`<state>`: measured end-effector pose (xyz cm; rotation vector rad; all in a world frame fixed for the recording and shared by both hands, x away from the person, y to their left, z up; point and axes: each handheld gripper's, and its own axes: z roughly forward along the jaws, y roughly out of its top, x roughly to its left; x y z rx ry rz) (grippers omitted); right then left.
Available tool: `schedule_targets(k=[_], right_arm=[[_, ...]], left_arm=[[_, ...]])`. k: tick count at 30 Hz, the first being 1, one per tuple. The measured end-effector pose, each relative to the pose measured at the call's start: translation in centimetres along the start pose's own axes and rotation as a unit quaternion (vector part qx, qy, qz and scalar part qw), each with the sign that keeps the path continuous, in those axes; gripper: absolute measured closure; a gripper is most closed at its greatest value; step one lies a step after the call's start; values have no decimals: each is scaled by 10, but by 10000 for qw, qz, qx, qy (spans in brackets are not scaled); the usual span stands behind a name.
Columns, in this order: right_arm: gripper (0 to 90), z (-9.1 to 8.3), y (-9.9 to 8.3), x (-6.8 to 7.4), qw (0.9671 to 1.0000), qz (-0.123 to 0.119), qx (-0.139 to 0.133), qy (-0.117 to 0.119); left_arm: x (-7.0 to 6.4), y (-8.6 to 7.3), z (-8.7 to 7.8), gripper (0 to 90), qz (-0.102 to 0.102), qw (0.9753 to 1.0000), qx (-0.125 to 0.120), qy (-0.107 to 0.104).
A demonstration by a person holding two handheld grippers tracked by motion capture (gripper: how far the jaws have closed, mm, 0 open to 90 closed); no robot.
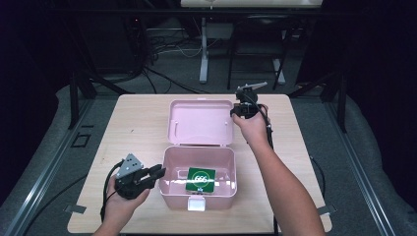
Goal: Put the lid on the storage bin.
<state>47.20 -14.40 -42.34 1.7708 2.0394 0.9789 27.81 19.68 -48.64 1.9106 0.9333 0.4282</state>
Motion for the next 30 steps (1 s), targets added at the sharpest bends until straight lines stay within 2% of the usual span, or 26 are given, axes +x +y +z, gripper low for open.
schedule_targets(k=[10,24,30], right_arm=[[861,-14,-1,3,9998,-55,-202,74],[865,-34,-7,8,9982,-272,-523,141],[871,-43,-12,7,9967,-254,-711,293]], left_arm=[[0,0,0,760,1,10000,-5,4],[0,-1,0,760,-8,10000,-53,4],[0,-1,0,761,-1,10000,-23,5]])
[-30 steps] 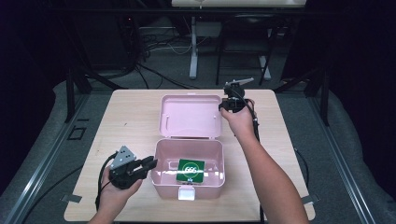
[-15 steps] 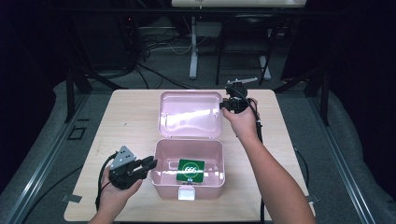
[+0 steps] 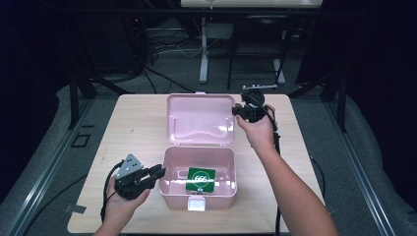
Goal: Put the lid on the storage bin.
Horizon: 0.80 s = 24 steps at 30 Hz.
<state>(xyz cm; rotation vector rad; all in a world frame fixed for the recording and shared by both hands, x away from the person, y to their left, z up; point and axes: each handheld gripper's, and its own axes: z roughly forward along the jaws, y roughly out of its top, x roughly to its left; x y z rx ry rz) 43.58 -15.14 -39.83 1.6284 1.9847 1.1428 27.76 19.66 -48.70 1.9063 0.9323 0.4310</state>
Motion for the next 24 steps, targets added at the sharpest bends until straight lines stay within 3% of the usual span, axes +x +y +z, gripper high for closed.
schedule_targets(k=[12,16,24], right_arm=[[878,-13,-7,2,9994,-103,-310,114],[877,-21,-11,8,9984,-323,-452,43],[878,-29,-17,9,9974,-388,-607,96]], left_arm=[[0,0,0,761,-5,10000,-3,-1],[0,0,0,761,-20,10000,-1,-5],[0,0,0,761,1,10000,1,-3]])
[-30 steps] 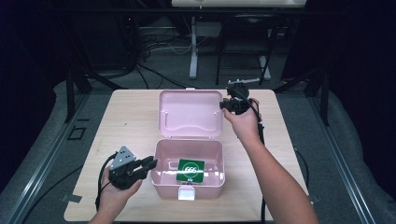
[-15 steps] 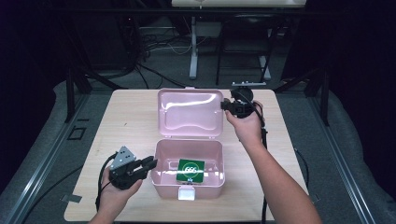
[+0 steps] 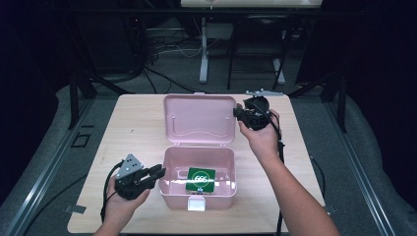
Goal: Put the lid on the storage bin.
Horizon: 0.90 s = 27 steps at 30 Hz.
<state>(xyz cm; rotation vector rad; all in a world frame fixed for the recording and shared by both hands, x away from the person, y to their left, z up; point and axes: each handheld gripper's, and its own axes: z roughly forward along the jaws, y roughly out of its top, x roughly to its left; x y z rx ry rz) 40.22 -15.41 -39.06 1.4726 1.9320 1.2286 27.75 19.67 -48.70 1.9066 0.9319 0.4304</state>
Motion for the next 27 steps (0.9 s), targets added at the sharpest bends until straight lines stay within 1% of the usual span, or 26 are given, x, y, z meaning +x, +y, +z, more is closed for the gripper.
schedule_targets(k=[2,4,7,8,9,10,11,12,13,16,17,21,27], right_arm=[[878,-3,-2,1,10000,-49,-67,6],[878,-7,-5,2,9998,-22,-168,53],[878,-9,-7,3,9997,-35,-235,60],[879,-13,-9,5,9996,-89,-282,38],[879,-13,-9,5,9996,-89,-282,38],[878,-15,-11,7,9993,-145,-348,14],[878,-15,-11,7,9993,-145,-348,14],[879,-16,-13,8,9991,-155,-393,2],[879,-17,-15,9,9987,-202,-464,-25],[879,-21,-19,10,9983,-180,-561,11],[879,-23,-21,11,9978,-215,-620,-25],[878,-31,-26,18,9968,-395,-687,-116],[877,-37,-33,20,9957,-445,-809,-97]], left_arm=[[0,0,0,761,-2,10000,-4,0],[0,0,0,761,-1,10000,-20,18],[0,0,0,761,-10,10000,-34,24],[0,-1,1,761,-11,10000,-47,22],[0,0,0,761,-8,10000,-33,16],[-1,0,0,761,1,10000,-5,46],[-1,0,0,761,1,10000,-5,46],[0,0,0,761,1,10000,-3,10],[0,0,0,761,4,10000,11,25],[0,0,0,762,-5,10000,-22,13],[-1,0,0,762,1,10000,0,27],[-1,0,0,762,-2,10000,10,28],[-1,0,0,762,-10,10000,-2,33]])
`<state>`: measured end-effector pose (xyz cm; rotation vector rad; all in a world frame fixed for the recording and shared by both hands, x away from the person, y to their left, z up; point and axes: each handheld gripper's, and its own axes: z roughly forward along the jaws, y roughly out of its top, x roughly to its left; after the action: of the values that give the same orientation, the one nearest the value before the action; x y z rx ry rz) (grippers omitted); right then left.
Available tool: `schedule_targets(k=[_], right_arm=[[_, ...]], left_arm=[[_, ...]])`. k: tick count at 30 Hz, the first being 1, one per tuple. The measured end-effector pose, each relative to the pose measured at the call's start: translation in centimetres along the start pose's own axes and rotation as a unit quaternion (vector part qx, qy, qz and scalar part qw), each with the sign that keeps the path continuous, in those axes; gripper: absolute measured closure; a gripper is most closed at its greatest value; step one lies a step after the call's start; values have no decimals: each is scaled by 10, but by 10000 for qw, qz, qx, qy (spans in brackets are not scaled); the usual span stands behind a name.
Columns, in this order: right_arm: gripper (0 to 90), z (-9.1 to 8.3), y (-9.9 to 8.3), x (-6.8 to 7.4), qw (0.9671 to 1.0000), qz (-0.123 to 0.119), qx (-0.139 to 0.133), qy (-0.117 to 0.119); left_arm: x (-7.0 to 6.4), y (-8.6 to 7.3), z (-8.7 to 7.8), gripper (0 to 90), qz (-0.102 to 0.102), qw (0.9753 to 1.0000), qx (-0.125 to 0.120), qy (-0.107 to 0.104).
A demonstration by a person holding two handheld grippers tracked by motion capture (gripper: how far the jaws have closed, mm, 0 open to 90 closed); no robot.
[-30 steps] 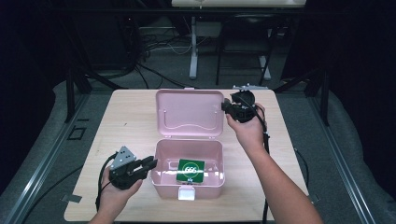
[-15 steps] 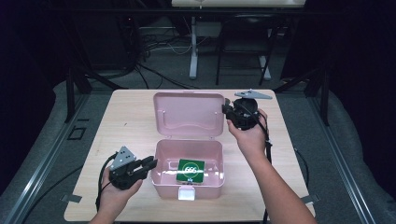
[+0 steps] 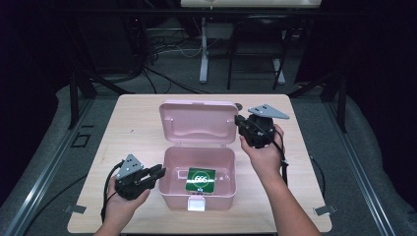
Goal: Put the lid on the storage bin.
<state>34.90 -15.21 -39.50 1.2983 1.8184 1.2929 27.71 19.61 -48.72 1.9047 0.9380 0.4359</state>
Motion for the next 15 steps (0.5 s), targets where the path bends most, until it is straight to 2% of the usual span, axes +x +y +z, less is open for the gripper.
schedule_targets(k=[9,15], right_arm=[[875,-18,-10,13,9994,-278,-149,-162],[872,-23,-15,16,9992,-297,-209,-147]], left_arm=[[0,0,0,764,-19,10000,-16,-10],[1,0,0,763,-37,10000,-20,-17]])
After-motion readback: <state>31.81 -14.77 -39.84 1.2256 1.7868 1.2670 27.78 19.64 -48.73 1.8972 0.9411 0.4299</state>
